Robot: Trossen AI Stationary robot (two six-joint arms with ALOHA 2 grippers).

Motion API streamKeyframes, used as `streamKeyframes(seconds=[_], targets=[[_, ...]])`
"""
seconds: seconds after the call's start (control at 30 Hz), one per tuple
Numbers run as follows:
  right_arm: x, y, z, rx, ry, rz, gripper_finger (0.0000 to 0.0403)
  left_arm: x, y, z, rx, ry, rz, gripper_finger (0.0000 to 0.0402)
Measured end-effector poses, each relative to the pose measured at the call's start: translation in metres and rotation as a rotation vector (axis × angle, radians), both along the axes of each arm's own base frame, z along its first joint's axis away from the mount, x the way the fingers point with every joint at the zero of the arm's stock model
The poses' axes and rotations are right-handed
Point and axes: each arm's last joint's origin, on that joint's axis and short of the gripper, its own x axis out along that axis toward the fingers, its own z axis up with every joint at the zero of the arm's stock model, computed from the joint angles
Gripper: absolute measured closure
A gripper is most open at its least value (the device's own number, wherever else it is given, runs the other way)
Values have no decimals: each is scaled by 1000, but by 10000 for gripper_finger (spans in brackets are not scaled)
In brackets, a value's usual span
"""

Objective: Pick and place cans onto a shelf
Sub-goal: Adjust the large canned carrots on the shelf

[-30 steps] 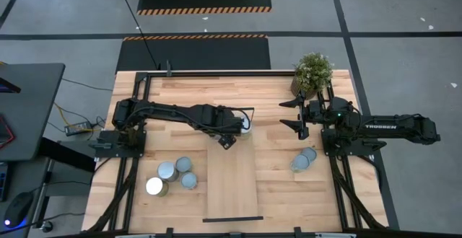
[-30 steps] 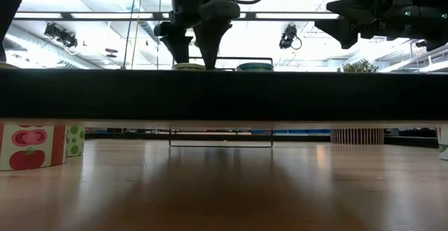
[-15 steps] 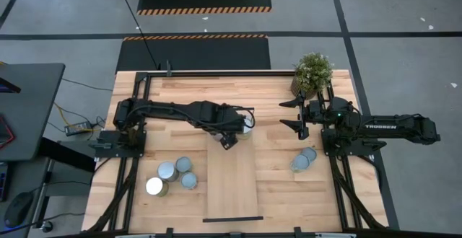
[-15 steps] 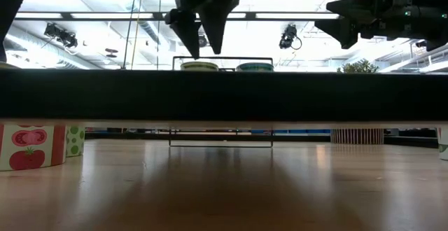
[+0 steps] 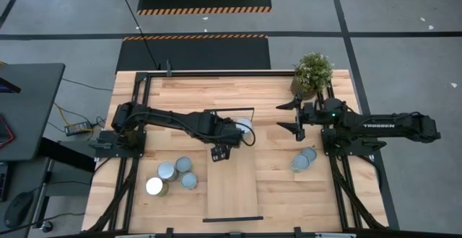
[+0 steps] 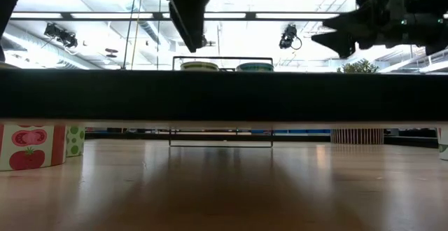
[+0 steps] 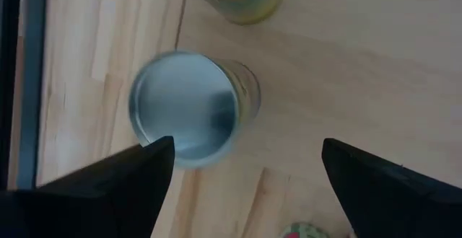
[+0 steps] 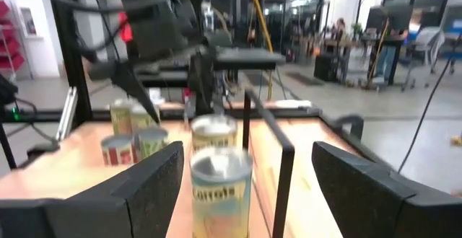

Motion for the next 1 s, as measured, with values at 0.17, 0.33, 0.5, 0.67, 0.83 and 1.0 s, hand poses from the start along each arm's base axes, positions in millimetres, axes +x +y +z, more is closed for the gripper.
streamKeyframes(seconds=[0.17,0.33,0.5,0.67,0.83,1.0], targets=[[9,0,-8,4,51,13,89,-9,-8,1,3,48,25,45],[20,1,-20,-33,118,-21,89,-13,-8,1,44,74,41,45],[30,3,-31,-64,169,-49,89,-13,-7,1,51,71,49,45],[46,4,-31,-69,206,-32,89,-13,-8,1,52,74,48,45],[65,5,-35,-64,274,-9,89,-15,-9,1,50,89,45,45],[82,5,-41,-66,329,-30,89,-16,-11,1,44,98,45,45]])
